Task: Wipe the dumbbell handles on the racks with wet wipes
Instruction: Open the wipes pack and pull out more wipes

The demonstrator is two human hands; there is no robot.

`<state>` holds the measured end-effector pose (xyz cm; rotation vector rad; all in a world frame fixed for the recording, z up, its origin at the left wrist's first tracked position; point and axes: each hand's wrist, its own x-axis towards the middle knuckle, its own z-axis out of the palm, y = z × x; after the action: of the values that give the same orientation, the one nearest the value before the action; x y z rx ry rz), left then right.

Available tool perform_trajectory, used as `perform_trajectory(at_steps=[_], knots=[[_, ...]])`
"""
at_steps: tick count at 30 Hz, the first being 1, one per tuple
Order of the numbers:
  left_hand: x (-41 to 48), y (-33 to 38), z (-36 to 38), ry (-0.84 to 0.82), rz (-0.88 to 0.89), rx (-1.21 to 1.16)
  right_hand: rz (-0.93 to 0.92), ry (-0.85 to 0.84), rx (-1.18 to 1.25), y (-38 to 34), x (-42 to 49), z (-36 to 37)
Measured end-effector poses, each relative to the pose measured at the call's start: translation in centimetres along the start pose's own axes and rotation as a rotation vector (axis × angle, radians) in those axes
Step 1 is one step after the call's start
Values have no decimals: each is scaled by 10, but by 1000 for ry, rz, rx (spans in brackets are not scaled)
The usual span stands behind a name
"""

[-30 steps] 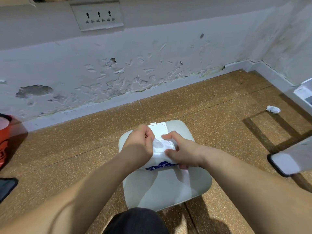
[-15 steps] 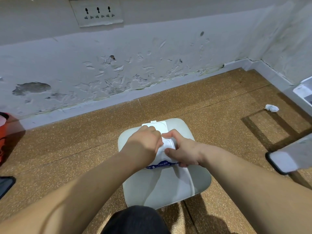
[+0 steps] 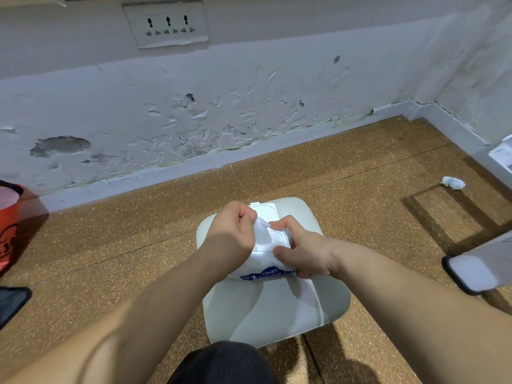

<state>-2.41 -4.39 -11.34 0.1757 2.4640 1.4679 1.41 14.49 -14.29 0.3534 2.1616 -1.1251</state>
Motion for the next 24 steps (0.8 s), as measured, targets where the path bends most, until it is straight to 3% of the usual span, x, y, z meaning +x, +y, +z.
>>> perform_trajectory(at_steps=[3,5,8,14,19,24], knots=[[6,-2,2,36,-201,-180,0,0,-35,0,1,-1],[7,0,1,30,-224,-172,4,0,-57,-1,1,-2],[3,9,-1,-39,-86,-5,17,-1,-84,-4,0,-3],[1,10,5,-101,240,582,11,-3,-92,-8,-4,-4],[-4,2,6,77,262,371,29,-1,-78,-6,-3,-4],[-10,-6,3,229,414,442,39,0,-91,-15,-9,-7]])
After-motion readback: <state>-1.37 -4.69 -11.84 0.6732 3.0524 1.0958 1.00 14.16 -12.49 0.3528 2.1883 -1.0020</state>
